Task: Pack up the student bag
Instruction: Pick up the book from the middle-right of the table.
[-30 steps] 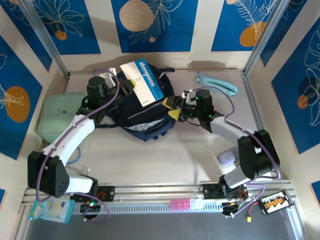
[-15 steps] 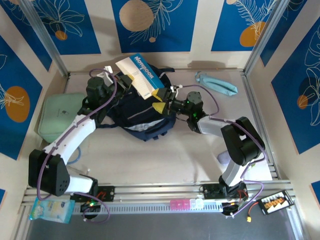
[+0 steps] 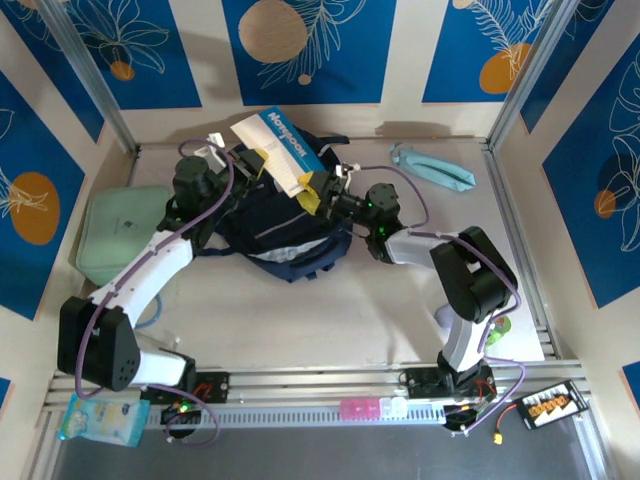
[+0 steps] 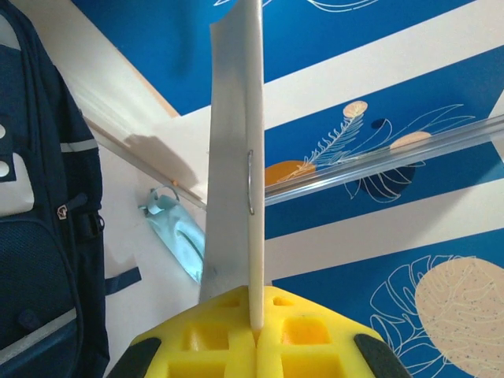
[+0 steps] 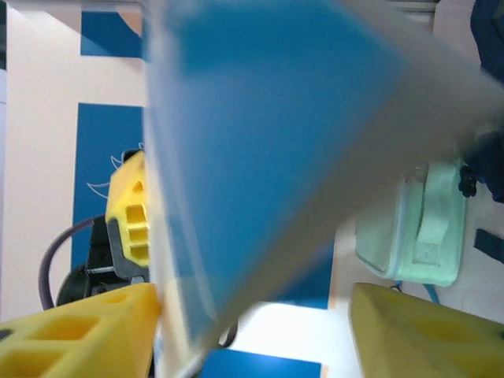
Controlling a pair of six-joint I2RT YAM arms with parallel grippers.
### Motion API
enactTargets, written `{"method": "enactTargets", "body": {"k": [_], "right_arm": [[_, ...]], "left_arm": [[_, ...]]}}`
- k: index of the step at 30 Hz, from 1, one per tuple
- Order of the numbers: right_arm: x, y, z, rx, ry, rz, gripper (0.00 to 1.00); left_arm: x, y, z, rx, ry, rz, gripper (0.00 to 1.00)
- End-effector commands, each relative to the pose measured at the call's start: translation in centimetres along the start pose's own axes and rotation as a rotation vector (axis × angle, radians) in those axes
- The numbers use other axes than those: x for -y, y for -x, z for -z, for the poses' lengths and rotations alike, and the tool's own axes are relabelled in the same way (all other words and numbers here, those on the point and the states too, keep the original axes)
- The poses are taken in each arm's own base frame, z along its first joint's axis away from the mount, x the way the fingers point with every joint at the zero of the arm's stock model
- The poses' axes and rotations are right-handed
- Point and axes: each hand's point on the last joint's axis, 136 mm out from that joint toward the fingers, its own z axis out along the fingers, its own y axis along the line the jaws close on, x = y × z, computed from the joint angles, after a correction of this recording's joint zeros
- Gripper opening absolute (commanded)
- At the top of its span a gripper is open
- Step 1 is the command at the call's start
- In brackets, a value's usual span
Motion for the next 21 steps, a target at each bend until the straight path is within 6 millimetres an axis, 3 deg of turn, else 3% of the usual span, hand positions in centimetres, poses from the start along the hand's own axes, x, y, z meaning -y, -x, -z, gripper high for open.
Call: {"method": "enactTargets", "body": {"k": [1,9,16,18,20,21], "right_arm": [[-3.2,0.7,-1.0,0.023,0.113,0.048,0.57],[-2.6,1.2,-0.7,0.065,0.101,0.025,0.38],[-2.1,1.3,0.0,0.086,0.084,0.029,0.12],[-1.7,1.7,0.5,0.110,0.064,0.032,0.02],[-1.4,2.0,1.3,0.135,0.033,0.044,0.00],[-1.2,2.2,1.8,0.145,0.015,0.050,0.00]], "left_arm": [[0.7,-0.1,0.0,-0.001,-0.038,-0.005,0.00],[0.1,-0.1,0.4,0.008,-0.009,-0.023,0.00],[-1.0,-0.3,0.8,0.011,0.034,-0.040,0.00],[-1.6,-0.4,1.0,0.006,0.062,-0.049,0.21],[-2.4,-0.8,1.3,-0.012,0.100,-0.088,0.48],[-2.8,-1.1,1.5,-0.028,0.119,-0.123,0.56]]}}
